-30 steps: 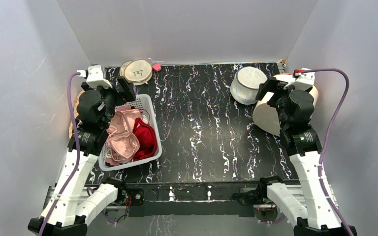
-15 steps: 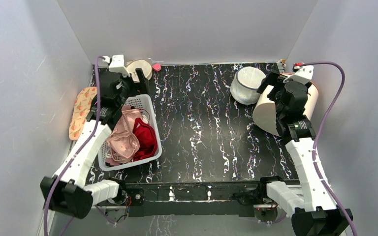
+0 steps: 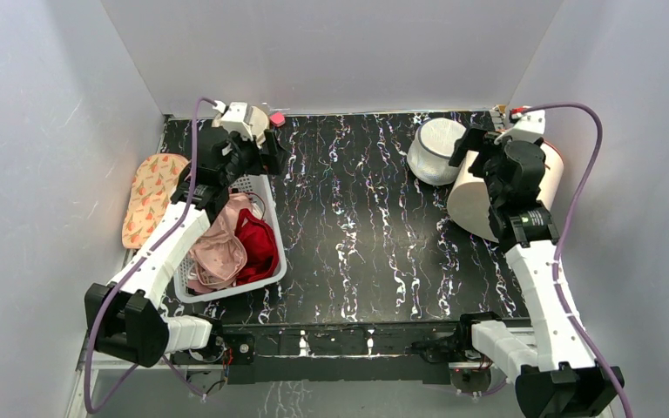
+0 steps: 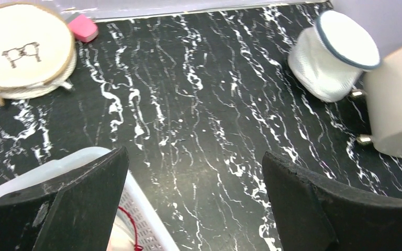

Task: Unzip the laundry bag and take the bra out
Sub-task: Move the laundry bag to the center of the board.

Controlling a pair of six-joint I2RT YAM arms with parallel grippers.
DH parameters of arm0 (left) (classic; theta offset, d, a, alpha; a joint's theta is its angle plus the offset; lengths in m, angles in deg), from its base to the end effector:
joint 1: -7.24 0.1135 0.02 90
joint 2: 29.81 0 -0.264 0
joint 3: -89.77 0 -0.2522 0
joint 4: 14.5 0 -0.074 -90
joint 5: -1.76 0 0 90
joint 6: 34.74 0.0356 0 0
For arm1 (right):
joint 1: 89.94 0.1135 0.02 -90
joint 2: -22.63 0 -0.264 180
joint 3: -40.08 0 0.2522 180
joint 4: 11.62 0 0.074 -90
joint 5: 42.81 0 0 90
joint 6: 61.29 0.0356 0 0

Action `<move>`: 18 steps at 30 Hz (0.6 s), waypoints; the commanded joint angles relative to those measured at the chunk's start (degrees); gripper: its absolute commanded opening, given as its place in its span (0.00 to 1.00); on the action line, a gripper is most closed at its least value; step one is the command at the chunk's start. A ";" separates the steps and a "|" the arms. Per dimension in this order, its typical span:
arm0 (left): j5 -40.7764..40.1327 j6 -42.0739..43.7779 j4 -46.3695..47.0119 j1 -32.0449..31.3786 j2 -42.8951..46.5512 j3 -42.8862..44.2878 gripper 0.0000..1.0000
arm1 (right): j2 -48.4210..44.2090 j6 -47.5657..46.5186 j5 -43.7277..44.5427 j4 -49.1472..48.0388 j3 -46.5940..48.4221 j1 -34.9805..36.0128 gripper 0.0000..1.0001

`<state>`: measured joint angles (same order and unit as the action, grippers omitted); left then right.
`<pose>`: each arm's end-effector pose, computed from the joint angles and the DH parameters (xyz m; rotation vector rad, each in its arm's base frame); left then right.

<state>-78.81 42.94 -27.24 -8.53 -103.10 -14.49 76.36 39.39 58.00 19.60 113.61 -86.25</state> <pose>0.2904 -0.0881 0.3576 0.1751 1.7660 -0.5004 0.2079 0.0067 0.3902 0.2435 1.7497 0.0149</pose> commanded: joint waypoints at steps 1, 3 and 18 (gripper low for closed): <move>2.95 1.57 3.65 -3.87 3.75 -1.10 0.98 | 4.76 -2.27 -7.34 -1.24 5.93 -0.16 0.98; 2.50 2.07 4.08 -5.44 4.77 -1.83 0.98 | 9.00 -1.56 -8.95 0.10 8.36 0.25 0.98; 1.17 3.50 5.17 -7.41 4.39 -2.99 0.98 | 30.53 -2.83 9.84 2.79 18.69 17.45 0.98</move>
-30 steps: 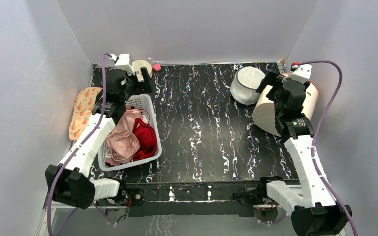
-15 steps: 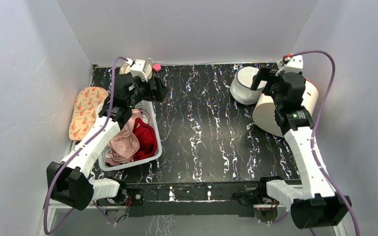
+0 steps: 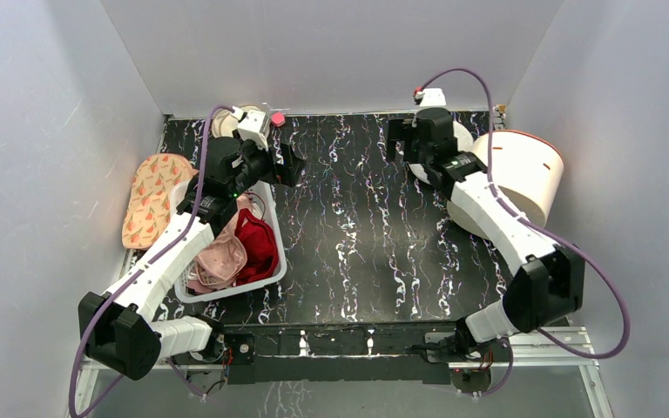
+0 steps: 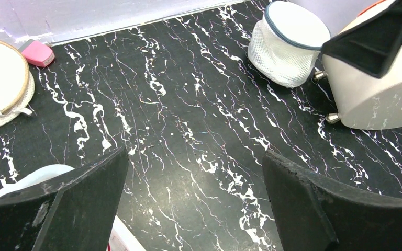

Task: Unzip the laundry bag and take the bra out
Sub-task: Move the laundry bag to the center of the board.

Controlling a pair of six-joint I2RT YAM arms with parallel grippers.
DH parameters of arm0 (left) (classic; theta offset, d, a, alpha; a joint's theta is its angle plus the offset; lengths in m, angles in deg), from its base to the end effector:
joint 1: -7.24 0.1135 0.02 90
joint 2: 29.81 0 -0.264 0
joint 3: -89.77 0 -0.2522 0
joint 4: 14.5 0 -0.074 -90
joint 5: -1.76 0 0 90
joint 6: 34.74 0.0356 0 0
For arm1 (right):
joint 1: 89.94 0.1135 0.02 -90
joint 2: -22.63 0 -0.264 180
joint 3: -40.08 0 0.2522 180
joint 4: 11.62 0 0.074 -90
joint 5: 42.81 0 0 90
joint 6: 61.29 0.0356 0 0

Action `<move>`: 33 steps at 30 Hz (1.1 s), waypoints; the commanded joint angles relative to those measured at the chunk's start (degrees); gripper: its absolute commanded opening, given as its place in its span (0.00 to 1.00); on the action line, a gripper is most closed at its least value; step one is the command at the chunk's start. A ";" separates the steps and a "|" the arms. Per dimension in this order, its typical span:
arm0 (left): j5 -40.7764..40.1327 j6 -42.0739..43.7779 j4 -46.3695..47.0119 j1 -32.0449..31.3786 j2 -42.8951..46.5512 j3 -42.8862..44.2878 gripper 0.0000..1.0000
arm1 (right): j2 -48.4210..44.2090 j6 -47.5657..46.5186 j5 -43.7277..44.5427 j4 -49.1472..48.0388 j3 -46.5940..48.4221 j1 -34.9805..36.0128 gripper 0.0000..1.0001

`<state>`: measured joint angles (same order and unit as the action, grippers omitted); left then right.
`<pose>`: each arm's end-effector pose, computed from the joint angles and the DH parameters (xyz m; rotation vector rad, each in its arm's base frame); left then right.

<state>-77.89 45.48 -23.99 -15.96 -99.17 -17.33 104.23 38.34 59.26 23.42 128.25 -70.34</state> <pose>0.2614 -0.1190 0.3648 0.3366 1.6731 -0.5828 0.3111 0.1029 0.3517 -0.0497 2.0566 0.0984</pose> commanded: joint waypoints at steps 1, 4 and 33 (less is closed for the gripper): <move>0.28 1.07 1.96 0.05 0.37 -0.16 0.98 | 3.65 -2.44 10.14 -1.51 4.27 1.99 0.98; -0.42 1.42 1.60 0.05 0.19 0.01 0.98 | 6.62 -3.95 13.61 -3.17 5.28 2.43 0.98; 0.36 0.55 1.79 -0.02 -3.22 0.44 0.98 | 43.91 -20.44 47.81 -8.80 23.21 1.85 0.98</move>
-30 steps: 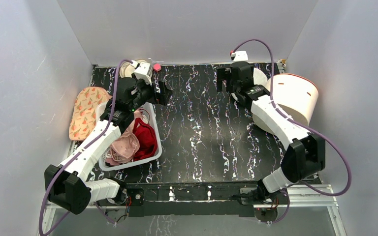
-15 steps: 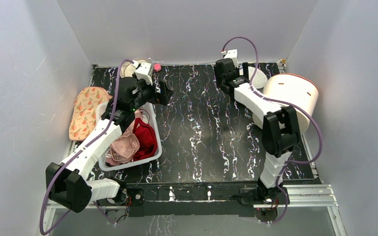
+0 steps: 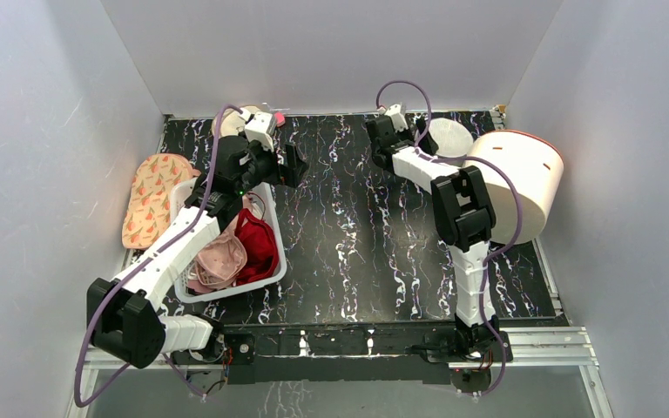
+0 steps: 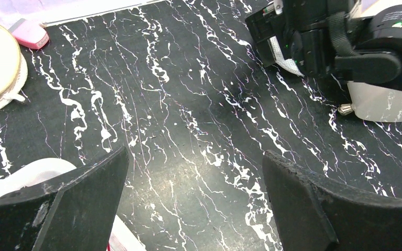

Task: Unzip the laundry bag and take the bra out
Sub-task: Move the laundry bag to the center of the board.

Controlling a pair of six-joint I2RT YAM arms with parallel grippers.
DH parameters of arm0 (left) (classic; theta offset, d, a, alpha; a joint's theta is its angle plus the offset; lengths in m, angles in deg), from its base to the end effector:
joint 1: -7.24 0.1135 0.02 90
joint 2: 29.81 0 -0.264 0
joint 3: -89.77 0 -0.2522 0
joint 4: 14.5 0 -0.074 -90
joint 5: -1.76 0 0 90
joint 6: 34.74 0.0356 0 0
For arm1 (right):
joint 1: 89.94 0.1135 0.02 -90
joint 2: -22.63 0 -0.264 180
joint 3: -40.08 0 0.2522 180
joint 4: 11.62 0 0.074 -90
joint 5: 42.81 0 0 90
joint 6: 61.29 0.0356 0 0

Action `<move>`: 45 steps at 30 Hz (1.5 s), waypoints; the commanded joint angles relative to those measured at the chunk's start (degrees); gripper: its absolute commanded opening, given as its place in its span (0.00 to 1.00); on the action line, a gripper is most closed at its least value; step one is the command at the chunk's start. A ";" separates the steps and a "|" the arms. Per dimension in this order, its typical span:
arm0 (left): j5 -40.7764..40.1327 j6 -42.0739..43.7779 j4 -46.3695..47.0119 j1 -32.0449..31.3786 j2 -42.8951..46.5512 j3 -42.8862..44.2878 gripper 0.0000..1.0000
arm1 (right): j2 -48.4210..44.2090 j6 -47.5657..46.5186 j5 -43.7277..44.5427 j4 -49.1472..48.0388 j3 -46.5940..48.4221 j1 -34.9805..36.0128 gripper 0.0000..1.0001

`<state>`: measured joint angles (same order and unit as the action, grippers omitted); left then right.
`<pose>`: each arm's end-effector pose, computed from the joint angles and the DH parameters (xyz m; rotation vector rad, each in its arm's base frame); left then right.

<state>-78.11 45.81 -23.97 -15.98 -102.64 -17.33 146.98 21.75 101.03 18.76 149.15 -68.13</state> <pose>0.2749 -0.1248 0.3482 0.3426 1.7331 -0.5700 0.4551 0.1511 0.1970 -0.1009 2.1429 -0.9471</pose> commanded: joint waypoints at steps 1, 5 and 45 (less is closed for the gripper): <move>0.59 0.16 1.81 0.02 0.15 0.45 0.98 | 1.42 -3.62 5.64 -4.40 2.01 -0.37 0.97; 0.64 0.04 1.77 -0.02 -0.01 0.56 0.98 | 2.47 -1.80 4.16 -3.54 1.33 -0.56 0.87; 2.95 -2.92 1.92 0.02 -3.02 0.29 0.98 | -41.73 19.22 -45.73 -0.61 -43.66 20.18 0.42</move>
<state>-75.68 43.18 -23.55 -15.98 -105.53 -17.33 111.62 37.31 57.45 18.98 108.67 -47.76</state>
